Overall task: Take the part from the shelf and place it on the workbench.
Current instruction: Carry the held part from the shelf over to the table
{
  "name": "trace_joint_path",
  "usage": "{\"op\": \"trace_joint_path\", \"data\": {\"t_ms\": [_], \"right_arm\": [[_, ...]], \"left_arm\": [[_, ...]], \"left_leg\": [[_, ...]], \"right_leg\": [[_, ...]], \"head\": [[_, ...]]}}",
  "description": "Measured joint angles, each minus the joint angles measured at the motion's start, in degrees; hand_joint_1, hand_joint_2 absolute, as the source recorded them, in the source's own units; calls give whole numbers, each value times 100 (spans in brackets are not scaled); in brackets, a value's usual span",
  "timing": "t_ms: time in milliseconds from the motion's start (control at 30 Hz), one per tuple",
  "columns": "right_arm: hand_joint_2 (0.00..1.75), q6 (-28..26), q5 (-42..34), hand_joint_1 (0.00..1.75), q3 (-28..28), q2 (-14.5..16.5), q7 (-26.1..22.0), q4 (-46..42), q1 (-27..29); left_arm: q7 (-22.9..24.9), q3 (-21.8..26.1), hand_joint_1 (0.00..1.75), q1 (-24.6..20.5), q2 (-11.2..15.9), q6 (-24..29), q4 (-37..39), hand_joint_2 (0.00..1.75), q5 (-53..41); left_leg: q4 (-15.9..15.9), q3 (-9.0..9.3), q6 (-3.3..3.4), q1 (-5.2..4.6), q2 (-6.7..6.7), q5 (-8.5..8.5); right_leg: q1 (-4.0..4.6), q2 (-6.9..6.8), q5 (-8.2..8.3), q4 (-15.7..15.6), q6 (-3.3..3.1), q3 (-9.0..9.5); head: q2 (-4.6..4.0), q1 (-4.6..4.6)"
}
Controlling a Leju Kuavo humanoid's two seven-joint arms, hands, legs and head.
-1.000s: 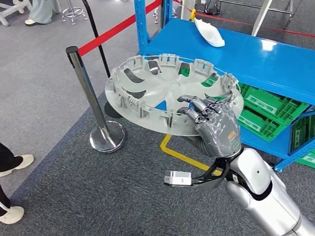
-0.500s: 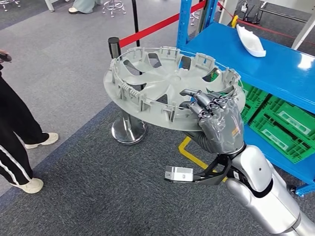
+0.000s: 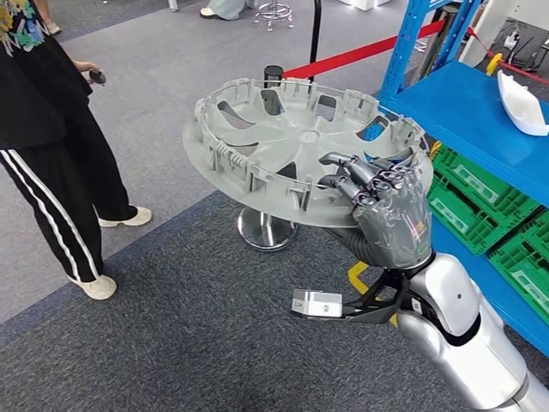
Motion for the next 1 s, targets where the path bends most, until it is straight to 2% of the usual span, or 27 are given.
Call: {"op": "trace_joint_path", "data": {"t_ms": [33,67,100,167,200,233,267,300,367,400,433,467,500,533,600,667,700,733,767,800,833,867,900,933,967,1000], "right_arm": [[175,0,1,175,-1,1,0,-2,-4],[175,-1,1,175,-3,1,0,-5,-7],[175,-1,1,175,-9,0,2,-8,-7],[175,0,7,175,-22,-2,12,-11,1],[175,2,11,175,-27,-3,16,-10,7],[175,5,15,175,-27,-3,19,-10,10],[175,9,16,175,-27,-3,19,-10,11],[175,15,16,175,-26,-3,19,-10,11],[175,31,16,175,-27,-3,26,-11,5],[175,42,17,175,-28,-4,31,-12,-2],[175,50,18,175,-29,-5,37,-13,-9],[175,56,17,175,-30,-6,41,-13,-13],[175,61,17,175,-31,-5,44,-13,-19],[175,62,16,175,-31,-4,46,-12,-23],[175,66,16,175,-31,-3,49,-13,-28],[175,68,16,175,-31,-5,50,-14,-22],[175,69,16,175,-31,-7,49,-13,-17],[175,69,16,175,-31,-7,49,-13,-12],[175,69,16,175,-31,-7,50,-13,-9],[175,70,16,175,-31,-7,50,-13,-8],[175,70,16,175,-31,-7,50,-13,-7],[175,70,16,175,-31,-7,50,-12,-7],[175,72,14,175,-31,-7,50,-12,-9],[175,76,9,175,-31,-7,51,-12,-10],[175,83,6,175,-31,-7,52,-12,-13],[175,92,2,175,-31,-7,55,-13,-17]], "left_arm": [[0,7,0,7,3,0,4,0,0],[0,13,0,11,4,0,7,0,0],[0,17,0,9,8,-1,10,0,0],[1,20,0,1,12,-6,16,0,-1],[2,20,0,-2,13,-15,19,0,-5],[4,20,0,-2,15,-24,20,0,-10],[7,20,0,-1,16,-33,21,0,-16],[10,20,0,1,17,-38,22,0,-22],[16,19,0,-6,9,-50,27,0,-30],[22,17,0,-14,4,-60,31,0,-35],[26,15,0,-21,-1,-70,34,0,-39],[30,15,0,-27,-3,-77,38,0,-42],[33,17,0,-25,7,-79,38,0,-43],[33,19,0,-23,13,-79,38,0,-43],[33,22,0,-24,21,-79,38,0,-43],[33,21,0,-33,22,-79,38,0,-43],[33,21,0,-38,22,-79,38,0,-43],[33,20,0,-39,22,-79,38,0,-43],[33,21,0,-37,23,-79,38,0,-43],[34,21,0,-35,25,-79,38,0,-43],[36,21,0,-33,26,-79,38,0,-43],[38,21,0,-34,26,-80,38,0,-44],[39,20,0,-36,27,-81,38,0,-44],[41,20,0,-36,28,-83,38,0,-45],[41,20,0,-30,29,-86,38,0,-46],[43,21,0,-19,30,-91,38,0,-47]], "left_leg": [[8,-18,-30,0,-2,-2],[87,-67,-57,-13,90,-62],[294,-172,-84,-24,257,-197],[1029,-525,-146,-14,631,-601],[1398,-703,-182,7,724,-758],[1610,-804,-215,31,763,-813],[1613,-800,-245,55,786,-762],[1383,-672,-277,78,824,-615],[610,-238,-332,107,1095,-269],[320,-84,-314,111,1207,-166],[165,-9,-272,104,1282,-125],[138,-15,-208,86,1267,-131],[139,-34,-136,74,1178,-124],[135,-42,-85,66,1110,-118],[124,-46,5,70,965,-105],[120,-46,62,67,816,-103],[120,-47,75,57,735,-105],[121,-45,81,46,646,-106],[123,-41,83,38,552,-106],[125,-35,82,36,460,-106],[126,-28,79,39,372,-106],[128,-25,64,39,290,-103],[138,-37,42,40,211,-97],[141,-60,7,48,141,-83],[136,-90,-37,61,73,-60],[128,-117,-80,79,6,-35]], "right_leg": [[-11,-69,29,-36,-16,30],[-29,-144,62,-76,-30,60],[-52,-225,91,-113,-40,72],[-65,-391,105,-132,-48,70],[-69,-478,102,-131,-44,64],[-77,-564,96,-128,-34,61],[-90,-647,86,-121,-16,59],[-108,-726,70,-107,11,61],[-121,-868,5,-32,99,58],[-115,-928,-33,11,146,53],[-104,-986,-61,39,186,56],[-101,-1041,-76,45,216,65],[-112,-1105,-80,31,245,90],[-136,-1095,-101,30,277,101],[-179,-828,-299,293,312,-14],[-189,-492,-669,1047,306,-379],[-184,-433,-819,1463,299,-597],[-179,-409,-875,1745,290,-766],[-176,-398,-813,1806,276,-838],[-177,-379,-642,1623,260,-792],[-184,-315,-403,1254,249,-648],[-200,-175,-211,843,245,-471],[-217,-44,-86,494,249,-305],[-225,58,-33,281,254,-202],[-219,101,-42,207,253,-163],[-204,50,-39,193,238,-152]], "head": [[0,-3],[0,-14],[0,-25],[0,-40],[0,-39],[0,-38],[0,-39],[0,-38],[0,-49],[0,-36],[0,-22],[0,-7],[0,15],[0,20],[0,33],[0,53],[0,58],[0,59],[0,58],[0,58],[0,59],[0,58],[0,56],[0,53],[0,50],[0,49]]}}
